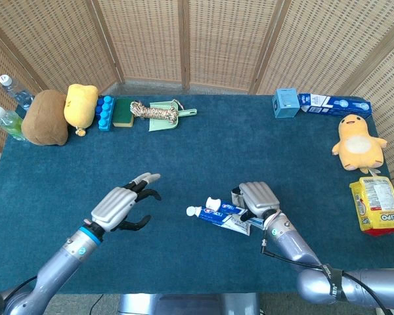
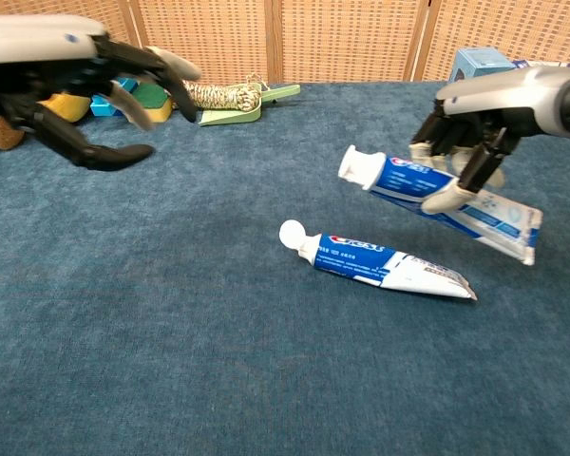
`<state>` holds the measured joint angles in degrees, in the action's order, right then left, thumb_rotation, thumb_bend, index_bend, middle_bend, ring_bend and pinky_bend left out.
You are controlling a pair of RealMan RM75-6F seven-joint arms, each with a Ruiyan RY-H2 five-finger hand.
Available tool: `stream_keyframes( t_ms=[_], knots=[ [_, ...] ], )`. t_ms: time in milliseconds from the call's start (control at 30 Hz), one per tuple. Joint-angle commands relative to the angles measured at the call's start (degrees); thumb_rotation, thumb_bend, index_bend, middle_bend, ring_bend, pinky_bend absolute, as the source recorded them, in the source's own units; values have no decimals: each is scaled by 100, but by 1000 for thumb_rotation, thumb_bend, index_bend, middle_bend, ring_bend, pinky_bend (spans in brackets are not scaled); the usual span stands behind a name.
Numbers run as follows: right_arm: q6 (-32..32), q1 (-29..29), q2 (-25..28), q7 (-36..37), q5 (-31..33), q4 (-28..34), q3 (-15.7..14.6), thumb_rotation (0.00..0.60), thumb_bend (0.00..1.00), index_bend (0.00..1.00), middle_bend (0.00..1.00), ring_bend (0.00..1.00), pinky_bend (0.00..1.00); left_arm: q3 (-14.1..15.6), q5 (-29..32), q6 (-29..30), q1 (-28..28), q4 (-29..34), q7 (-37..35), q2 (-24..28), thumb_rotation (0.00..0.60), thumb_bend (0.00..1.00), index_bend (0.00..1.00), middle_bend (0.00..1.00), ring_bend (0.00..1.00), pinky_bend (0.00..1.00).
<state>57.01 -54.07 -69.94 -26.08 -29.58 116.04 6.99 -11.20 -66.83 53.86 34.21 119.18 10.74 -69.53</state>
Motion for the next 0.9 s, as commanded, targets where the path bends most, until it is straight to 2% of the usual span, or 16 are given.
stream_keyframes(
  t_ms=[33, 267, 900],
  knots=[
    [-2, -28, -48, 58, 23, 44, 62, 600, 481, 816, 695, 657, 674, -102, 307, -148, 243, -82, 28, -218, 600, 382, 319, 71, 39, 231],
    [-87, -111, -184, 170, 91, 49, 164, 600, 484, 815, 695, 657, 673, -128, 578, -111, 535, -220, 197, -492, 600, 382, 311, 67, 38, 233],
    [-296, -227, -289, 486, 73, 184, 264, 600, 489, 816, 695, 657, 673, -33, 691, 19, 867, -344, 302, -724, 600, 382, 269, 35, 12, 236]
  ],
)
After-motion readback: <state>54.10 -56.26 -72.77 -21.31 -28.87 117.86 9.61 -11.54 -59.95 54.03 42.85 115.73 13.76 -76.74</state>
